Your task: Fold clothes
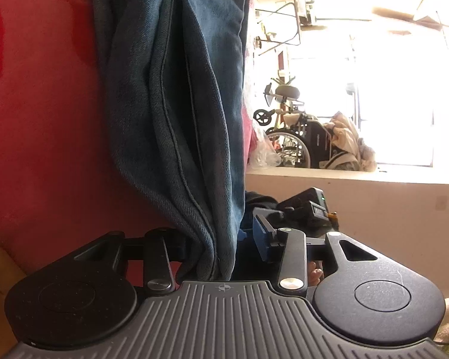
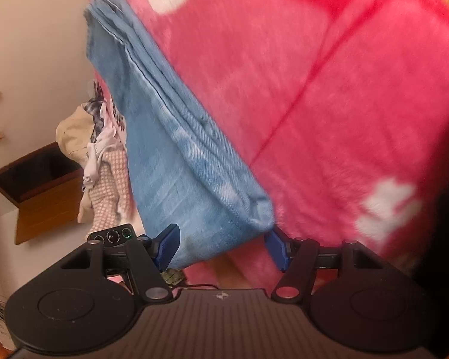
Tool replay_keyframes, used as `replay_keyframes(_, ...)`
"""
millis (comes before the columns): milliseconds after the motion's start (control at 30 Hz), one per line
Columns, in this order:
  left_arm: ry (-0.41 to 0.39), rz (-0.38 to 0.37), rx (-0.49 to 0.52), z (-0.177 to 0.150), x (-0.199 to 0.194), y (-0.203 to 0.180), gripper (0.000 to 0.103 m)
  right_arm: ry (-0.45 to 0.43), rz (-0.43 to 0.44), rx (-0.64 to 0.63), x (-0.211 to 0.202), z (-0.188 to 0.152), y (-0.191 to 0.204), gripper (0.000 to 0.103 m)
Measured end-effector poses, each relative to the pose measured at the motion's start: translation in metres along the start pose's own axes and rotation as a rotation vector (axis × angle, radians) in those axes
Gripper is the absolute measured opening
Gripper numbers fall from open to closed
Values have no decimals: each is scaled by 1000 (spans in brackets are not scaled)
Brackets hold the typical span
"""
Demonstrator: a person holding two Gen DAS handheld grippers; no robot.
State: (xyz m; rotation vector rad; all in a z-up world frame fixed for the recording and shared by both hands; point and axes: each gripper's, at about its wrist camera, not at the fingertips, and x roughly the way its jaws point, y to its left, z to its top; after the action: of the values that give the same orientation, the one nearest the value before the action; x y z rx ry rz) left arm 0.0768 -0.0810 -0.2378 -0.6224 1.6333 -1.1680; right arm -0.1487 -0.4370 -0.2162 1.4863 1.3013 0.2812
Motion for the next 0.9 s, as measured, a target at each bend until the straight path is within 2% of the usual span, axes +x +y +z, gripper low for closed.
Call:
replay_keyframes(233,1,-13,-17,1,5,3,40,-35,137,86,4,12,-9,64)
replay_keyframes(433,-5,-33,-32,2,4,8,40,-72,168,70,3,12,-4,63)
replay_keyframes(567,-3,-33,-53,-2,43,-1,42,-103,211,42,-1,16,6,62)
replay_keyframes(667,11,-18,-78,-3,55,1,48,-103,199,0,-6,15,15,62)
replay_keyframes(767,17,-42,-100,-4,69,2,52,-103,194,-27,-7,12,22,62)
replay_keyframes(800,11,-60,-102,-4,71,1,50,-109,202,-33,-9,11,24,62)
replay_keyframes(833,1,-82,-103,-4,72,0,43,-117,211,-39,-10,11,27,62)
replay_keyframes(867,-17,-119,-113,-4,72,-1,29,-125,220,-45,-12,11,29,62)
replay_keyframes(900,-44,-168,-135,-3,71,-1,22,-132,222,-39,-13,11,28,62)
